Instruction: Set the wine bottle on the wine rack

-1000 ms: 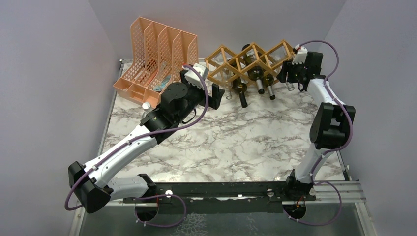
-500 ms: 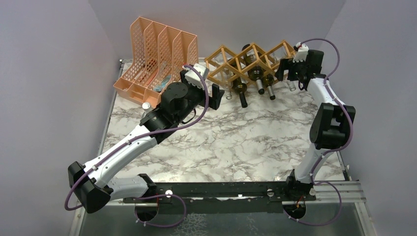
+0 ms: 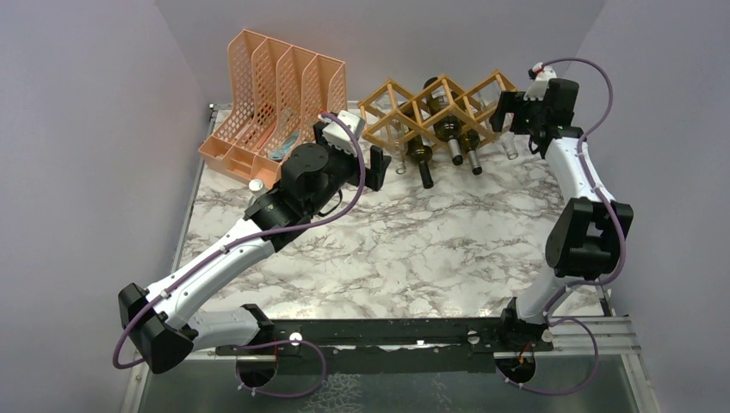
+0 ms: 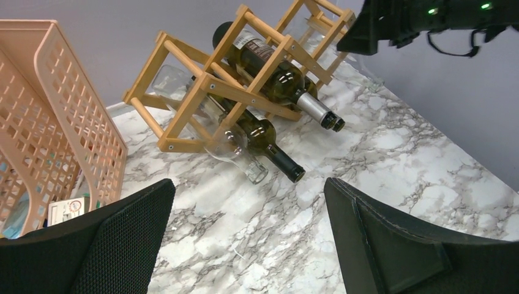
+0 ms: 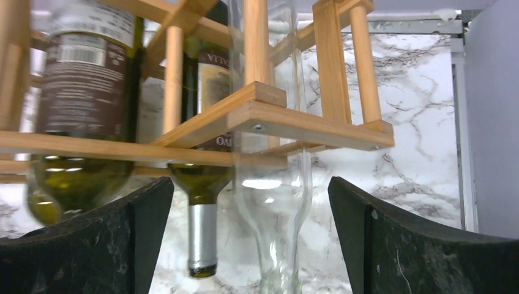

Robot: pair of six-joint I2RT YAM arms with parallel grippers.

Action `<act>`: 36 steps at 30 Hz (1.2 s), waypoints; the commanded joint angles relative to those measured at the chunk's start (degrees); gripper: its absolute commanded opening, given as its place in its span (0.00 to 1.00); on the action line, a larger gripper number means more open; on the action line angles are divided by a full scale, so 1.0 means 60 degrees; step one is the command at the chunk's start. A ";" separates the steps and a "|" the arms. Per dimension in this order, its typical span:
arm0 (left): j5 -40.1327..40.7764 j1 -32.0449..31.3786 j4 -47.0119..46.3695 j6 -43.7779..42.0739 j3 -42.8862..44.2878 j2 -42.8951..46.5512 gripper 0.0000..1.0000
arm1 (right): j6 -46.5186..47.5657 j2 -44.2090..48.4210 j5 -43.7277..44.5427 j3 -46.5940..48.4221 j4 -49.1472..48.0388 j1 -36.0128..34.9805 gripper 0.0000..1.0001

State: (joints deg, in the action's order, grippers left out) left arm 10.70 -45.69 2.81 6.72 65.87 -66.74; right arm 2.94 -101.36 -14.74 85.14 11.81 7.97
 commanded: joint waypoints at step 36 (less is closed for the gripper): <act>0.3910 0.0057 -0.0839 -0.1124 -0.0506 0.3497 0.99 | -0.2637 -0.0154 0.1049 0.0353 -0.2542 -0.9688 0.82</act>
State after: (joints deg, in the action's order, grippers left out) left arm 31.18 -45.47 -0.32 1.06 63.86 -47.00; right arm -11.20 -99.46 -14.15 81.80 1.39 -49.67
